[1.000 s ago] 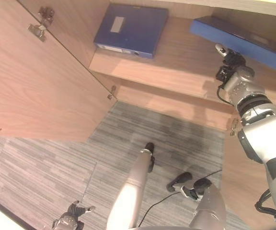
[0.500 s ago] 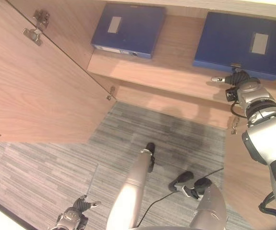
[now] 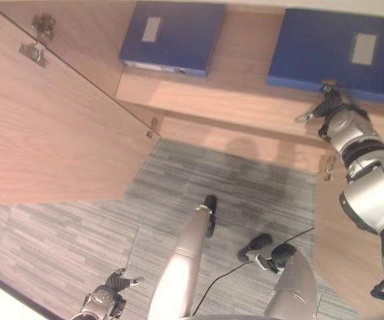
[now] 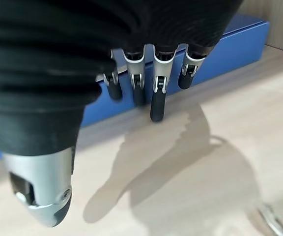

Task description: Put the empty folder in the office cabinet

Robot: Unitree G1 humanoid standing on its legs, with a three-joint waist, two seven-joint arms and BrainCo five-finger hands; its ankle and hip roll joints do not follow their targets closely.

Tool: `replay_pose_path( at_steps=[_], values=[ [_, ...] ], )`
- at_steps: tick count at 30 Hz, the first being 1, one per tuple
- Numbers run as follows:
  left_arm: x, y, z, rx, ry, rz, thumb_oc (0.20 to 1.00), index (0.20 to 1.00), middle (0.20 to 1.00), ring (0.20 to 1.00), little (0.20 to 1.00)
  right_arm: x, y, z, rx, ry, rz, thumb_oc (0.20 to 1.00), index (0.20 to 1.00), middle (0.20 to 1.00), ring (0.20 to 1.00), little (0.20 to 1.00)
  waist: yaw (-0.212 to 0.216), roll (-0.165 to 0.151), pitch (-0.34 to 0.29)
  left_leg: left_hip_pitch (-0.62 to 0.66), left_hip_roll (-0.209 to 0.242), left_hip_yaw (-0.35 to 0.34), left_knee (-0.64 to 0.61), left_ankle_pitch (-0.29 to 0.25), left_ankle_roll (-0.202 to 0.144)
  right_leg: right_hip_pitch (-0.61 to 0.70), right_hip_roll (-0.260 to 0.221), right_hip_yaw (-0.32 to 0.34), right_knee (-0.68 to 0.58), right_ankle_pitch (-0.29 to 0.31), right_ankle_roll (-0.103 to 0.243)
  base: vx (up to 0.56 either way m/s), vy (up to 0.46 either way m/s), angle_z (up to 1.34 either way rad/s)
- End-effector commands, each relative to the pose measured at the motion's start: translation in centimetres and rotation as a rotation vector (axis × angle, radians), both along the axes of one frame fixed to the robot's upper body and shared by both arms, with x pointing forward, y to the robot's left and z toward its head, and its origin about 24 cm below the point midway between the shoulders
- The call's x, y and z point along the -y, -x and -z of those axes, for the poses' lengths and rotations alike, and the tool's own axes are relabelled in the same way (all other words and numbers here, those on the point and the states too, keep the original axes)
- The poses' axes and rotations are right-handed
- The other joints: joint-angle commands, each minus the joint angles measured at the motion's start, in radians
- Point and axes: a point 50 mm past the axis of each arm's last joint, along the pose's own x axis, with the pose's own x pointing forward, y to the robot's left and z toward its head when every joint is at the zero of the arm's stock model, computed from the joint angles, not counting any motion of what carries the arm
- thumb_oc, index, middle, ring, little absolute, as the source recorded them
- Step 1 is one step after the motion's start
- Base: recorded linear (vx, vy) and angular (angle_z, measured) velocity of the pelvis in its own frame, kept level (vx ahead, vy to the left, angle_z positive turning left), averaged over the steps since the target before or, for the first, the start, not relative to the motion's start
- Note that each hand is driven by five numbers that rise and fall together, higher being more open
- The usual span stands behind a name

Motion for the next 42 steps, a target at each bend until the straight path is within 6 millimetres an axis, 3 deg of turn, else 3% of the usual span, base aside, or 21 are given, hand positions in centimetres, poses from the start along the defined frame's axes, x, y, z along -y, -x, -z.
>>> replay_pose_path(
  at_steps=[1, 4, 7, 11, 14, 15, 16, 17, 18, 20, 22, 23, 25, 27, 28, 30, 32, 34, 35, 36, 42],
  values=[
    [-2.3, 2.6, 0.1, -0.097, -0.065, 0.018, 1.0, 1.0, 1.0, 1.0, 1.0, 2.9, 2.4, 4.7, -0.252, -0.026, 0.128, 1.0, 1.0, 1.0, 1.0, 1.0, 0.015, 0.019, 0.037, 0.091, 0.015, -0.003, -0.109, -0.028, 0.03, 0.122, -0.003, 0.056, -0.211, 0.148, 0.105, 0.02, 0.003, -0.04],
    [-2.8, 2.3, -0.2, -0.095, -0.07, 0.039, 1.0, 1.0, 1.0, 1.0, 1.0, 3.4, 3.1, 6.2, -0.306, -0.02, 0.126, 1.0, 1.0, 1.0, 1.0, 1.0, 0.014, 0.016, 0.034, 0.174, 0.012, -0.002, -0.16, -0.022, 0.029, 0.2, 0.01, 0.045, -0.27, 0.176, 0.123, 0.0, 0.002, -0.02],
    [-3.0, 2.9, 0.0, -0.109, -0.067, -0.006, 1.0, 1.0, 1.0, 1.0, 1.0, 2.5, 3.6, 8.6, -0.347, 0.01, 0.037, 1.0, 1.0, 1.0, 1.0, 1.0, -0.03, -0.01, 0.043, 0.273, 0.021, 0.01, -0.221, -0.007, 0.022, 0.287, 0.044, 0.05, -0.353, 0.215, 0.139, 0.01, 0.003, 0.01],
    [-2.7, 3.9, 0.7, -0.148, -0.058, -0.079, 1.0, 1.0, 1.0, 1.0, 1.0, -2.8, 3.4, 11.8, -0.417, 0.008, -0.154, 1.0, 1.0, 1.0, 1.0, 1.0, -0.084, -0.041, 0.048, 0.41, 0.042, 0.025, -0.321, 0.02, 0.005, 0.424, 0.088, 0.048, -0.488, 0.267, 0.151, 0.02, -0.004, -0.21],
    [-2.3, 5.1, 1.3, -0.2, -0.04, -0.125, 1.0, 1.0, 1.0, 1.0, 1.0, -6.7, 3.2, 12.8, -0.44, -0.041, -0.292, 1.0, 1.0, 1.0, 1.0, 1.0, -0.128, -0.069, 0.045, 0.575, 0.068, 0.05, -0.452, 0.064, -0.014, 0.575, 0.139, 0.049, -0.655, 0.32, 0.161, 0.06, -0.037, -0.53],
    [-1.8, 5.6, 1.7, -0.224, -0.016, -0.15, 1.0, 1.0, 1.0, 1.0, 1.0, -8.0, 4.1, 14.3, -0.444, -0.107, -0.329, 1.0, 1.0, 1.0, 1.0, 1.0, -0.152, -0.081, 0.029, 0.656, 0.086, 0.076, -0.527, 0.088, -0.019, 0.63, 0.164, 0.057, -0.723, 0.347, 0.172, 0.15, -0.067, -0.69],
    [-1.2, 6.0, 2.0, -0.262, -0.025, -0.139, 1.0, 1.0, 1.0, 1.0, 1.0, -9.7, 6.8, 18.3, -0.523, -0.169, -0.37, 1.0, 1.0, 1.0, 1.0, 1.0, -0.177, -0.094, -0.007, 0.755, 0.107, 0.107, -0.618, 0.117, -0.027, 0.698, 0.197, 0.058, -0.813, 0.368, 0.178, 0.14, -0.063, -1.0],
    [-0.5, 6.2, 2.3, -0.283, -0.018, -0.132, 1.0, 1.0, 1.0, 1.0, 1.0, -11.2, 9.0, 20.6, -0.552, -0.225, -0.418, 1.0, 1.0, 1.0, 1.0, 1.0, -0.203, -0.1, -0.035, 0.81, 0.12, 0.137, -0.677, 0.141, -0.035, 0.731, 0.229, 0.068, -0.874, 0.385, 0.182, 0.13, -0.052, -0.93],
    [-0.4, 6.3, 2.3, -0.287, -0.016, -0.136, 1.0, 1.0, 1.0, 1.0, 1.0, -11.4, 10.1, 21.5, -0.55, -0.269, -0.433, 1.0, 1.0, 1.0, 1.0, 1.0, -0.221, -0.102, -0.056, 0.837, 0.125, 0.157, -0.713, 0.158, -0.042, 0.748, 0.246, 0.073, -0.913, 0.398, 0.187, 0.07, -0.033, -0.55],
    [0.1, 6.0, 2.5, -0.285, 0.016, -0.15, 1.0, 1.0, 1.0, 1.0, 1.0, -8.9, 14.5, 25.4, -0.658, -0.356, -0.318, 1.0, 1.0, 1.0, 1.0, 1.0, -0.251, -0.105, -0.09, 0.883, 0.133, 0.189, -0.772, 0.18, -0.048, 0.771, 0.277, 0.085, -0.973, 0.424, 0.195, 0.06, -0.026, -0.4],
    [1.0, 5.3, 2.6, -0.269, 0.033, -0.101, 1.0, 1.0, 1.0, 1.0, 1.0, -8.3, 18.1, 27.9, -0.727, -0.435, -0.24, 1.0, 1.0, 1.0, 1.0, 1.0, -0.264, -0.104, -0.127, 0.933, 0.136, 0.221, -0.829, 0.195, -0.054, 0.801, 0.303, 0.094, -1.032, 0.444, 0.2, 0.08, -0.041, -0.52],
    [1.8, 4.6, 2.6, -0.243, 0.043, -0.072, 1.0, 1.0, 1.0, 1.0, 1.0, -7.3, 21.6, 29.9, -0.794, -0.487, -0.157, 1.0, 1.0, 1.0, 1.0, 1.0, -0.278, -0.106, -0.157, 0.963, 0.138, 0.241, -0.86, 0.201, -0.058, 0.823, 0.322, 0.101, -1.075, 0.454, 0.204, 0.1, -0.069, -0.4],
    [2.6, 4.4, 2.8, -0.23, 0.05, -0.064, 1.0, 1.0, 1.0, 1.0, 1.0, -6.3, 24.8, 31.4, -0.839, -0.559, -0.025, 1.0, 1.0, 1.0, 1.0, 1.0, -0.29, -0.109, -0.192, 1.0, 0.143, 0.265, -0.872, 0.196, -0.063, 0.855, 0.346, 0.119, -1.116, 0.458, 0.201, 0.1, -0.078, -0.55],
    [1.7, 6.0, 2.9, -0.293, -0.01, -0.056, 1.0, 1.0, 1.0, 1.0, 1.0, -7.3, 24.0, 31.4, -0.821, -0.647, 0.025, 1.0, 1.0, 1.0, 1.0, 1.0, -0.285, -0.123, -0.217, 1.021, 0.158, 0.288, -0.855, 0.185, -0.072, 0.875, 0.364, 0.137, -1.133, 0.452, 0.196, 0.09, -0.176, -0.51],
    [1.6, 5.6, 2.8, -0.306, -0.02, -0.032, 1.0, 1.0, 1.0, 1.0, 1.0, -8.1, 26.3, 32.5, -0.864, -0.686, 0.076, 1.0, 1.0, 1.0, 1.0, 1.0, -0.276, -0.136, -0.216, 1.018, 0.171, 0.295, -0.823, 0.177, -0.077, 0.882, 0.375, 0.146, -1.133, 0.445, 0.19, 0.09, -0.309, -0.32],
    [-1.1, 7.2, 2.3, -0.361, -0.076, -0.114, 1.0, 1.0, 1.0, 1.0, 1.0, -6.8, 28.1, 33.1, -0.912, -0.703, 0.165, 1.0, 1.0, 1.0, 1.0, 1.0, -0.264, -0.17, -0.211, 0.995, 0.197, 0.29, -0.695, 0.128, -0.075, 0.89, 0.399, 0.18, -1.133, 0.44, 0.178, 0.0, -0.272, -0.3],
    [-2.4, 8.4, 2.0, -0.402, -0.102, -0.165, 1.0, 1.0, 1.0, 1.0, 1.0, -6.1, 28.8, 33.2, -0.912, -0.716, 0.207, 1.0, 1.0, 1.0, 1.0, 1.0, -0.25, -0.2, -0.199, 0.954, 0.172, 0.208, -0.566, 0.082, -0.049, 0.882, 0.4, 0.218, -1.133, 0.458, 0.163, -0.1, -0.127, -0.64],
    [-2.5, 9.2, 2.1, -0.415, -0.099, -0.208, 1.0, 1.0, 1.0, 1.0, 1.0, -4.6, 30.4, 33.4, -0.908, -0.756, 0.315, 1.0, 1.0, 1.0, 1.0, 1.0, -0.245, -0.207, -0.193, 0.952, 0.11, 0.106, -0.459, 0.02, -0.023, 0.885, 0.407, 0.25, -1.133, 0.466, 0.164, -0.09, 0.062, -0.81],
    [-2.0, 9.0, 2.2, -0.413, -0.088, -0.193, 1.0, 1.0, 1.0, 1.0, 1.0, -3.8, 31.7, 33.6, -0.921, -0.764, 0.393, 1.0, 1.0, 1.0, 1.0, 1.0, -0.261, -0.193, -0.2, 0.985, 0.094, 0.117, -0.53, -0.029, -0.013, 0.883, 0.404, 0.242, -1.133, 0.466, 0.173, -0.07, 0.256, -0.23],
    [-1.7, 8.8, 2.3, -0.407, -0.079, -0.177, 1.0, 1.0, 1.0, 1.0, 1.0, -3.0, 33.5, 33.8, -0.938, -0.768, 0.482, 1.0, 1.0, 1.0, 1.0, 1.0, -0.275, -0.175, -0.213, 1.015, 0.073, 0.132, -0.61, -0.021, -0.015, 0.873, 0.393, 0.234, -1.133, 0.482, 0.186, -0.05, 0.227, -0.04],
    [-1.9, 6.9, 2.0, -0.351, -0.08, -0.121, 1.0, 1.0, 1.0, 1.0, 1.0, -0.1, 35.6, 33.3, -0.908, -0.759, 0.661, 1.0, 1.0, 1.0, 1.0, 1.0, -0.325, -0.131, -0.224, 1.052, 0.007, 0.152, -0.782, 0.026, -0.004, 0.805, 0.332, 0.23, -1.131, 0.558, 0.225, -0.11, 0.237, 0.23]
  ],
)
